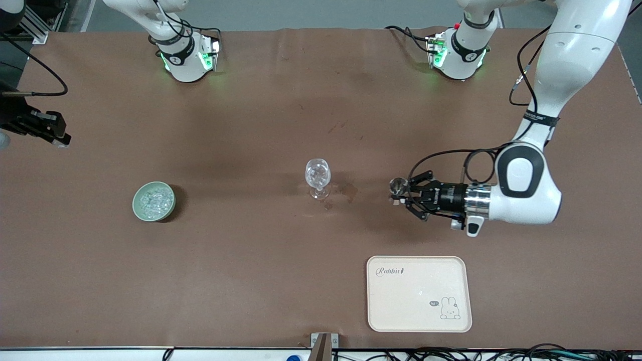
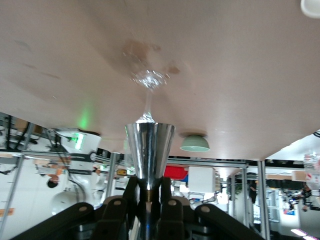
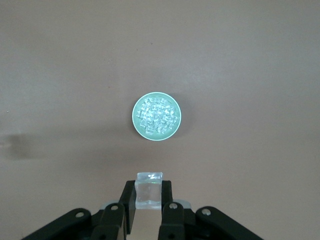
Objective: Pour wine and add ice with both arms
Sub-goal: 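Carry the metal jigger with the left gripper over the wine glass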
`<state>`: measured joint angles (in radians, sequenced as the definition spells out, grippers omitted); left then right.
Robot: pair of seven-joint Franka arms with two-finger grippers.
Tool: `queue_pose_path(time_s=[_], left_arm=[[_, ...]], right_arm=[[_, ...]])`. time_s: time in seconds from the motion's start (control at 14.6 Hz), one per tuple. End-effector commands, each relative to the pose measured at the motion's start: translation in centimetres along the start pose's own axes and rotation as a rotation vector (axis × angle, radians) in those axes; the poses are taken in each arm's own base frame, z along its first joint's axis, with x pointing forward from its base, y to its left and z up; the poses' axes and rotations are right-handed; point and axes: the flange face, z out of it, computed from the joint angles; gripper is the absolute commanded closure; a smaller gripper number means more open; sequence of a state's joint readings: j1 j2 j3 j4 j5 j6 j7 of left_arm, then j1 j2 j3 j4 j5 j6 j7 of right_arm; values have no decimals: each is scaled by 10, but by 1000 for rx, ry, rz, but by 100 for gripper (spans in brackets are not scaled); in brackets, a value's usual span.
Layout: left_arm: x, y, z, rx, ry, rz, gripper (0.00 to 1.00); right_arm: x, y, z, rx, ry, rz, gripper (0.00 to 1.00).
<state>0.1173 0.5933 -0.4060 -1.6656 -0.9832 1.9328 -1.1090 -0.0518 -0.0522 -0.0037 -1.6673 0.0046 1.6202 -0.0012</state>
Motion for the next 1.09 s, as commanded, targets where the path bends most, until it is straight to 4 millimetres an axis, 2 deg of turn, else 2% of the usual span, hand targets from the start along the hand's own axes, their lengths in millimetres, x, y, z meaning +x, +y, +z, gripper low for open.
queue_pose_path(time_s=[0.0,0.07,0.21,0.48,0.82,0.96,1.03], left_arm=[[-49,-9,22,-19,31,-12,99],[-66,-12,36,-20,49,-12,99],[-87,-17,59,-33,82,-28,99],[-110,-27,98,-24,234,-41,99],[-124,-36,121,-2,337,-85,99],[-126,-33,121,-37,370,-117,99],[-129,-36,127,-34,395,-112,99]], right_arm=[[-5,-1,-2,-6,15,-4,91],[-5,-2,-2,-6,15,-5,91],[-5,-1,-2,-6,15,-2,91],[-5,3,-3,-2,15,7,91],[-5,4,-3,3,16,10,91],[-4,3,-3,3,18,7,91],[-4,2,-2,3,16,6,91]])
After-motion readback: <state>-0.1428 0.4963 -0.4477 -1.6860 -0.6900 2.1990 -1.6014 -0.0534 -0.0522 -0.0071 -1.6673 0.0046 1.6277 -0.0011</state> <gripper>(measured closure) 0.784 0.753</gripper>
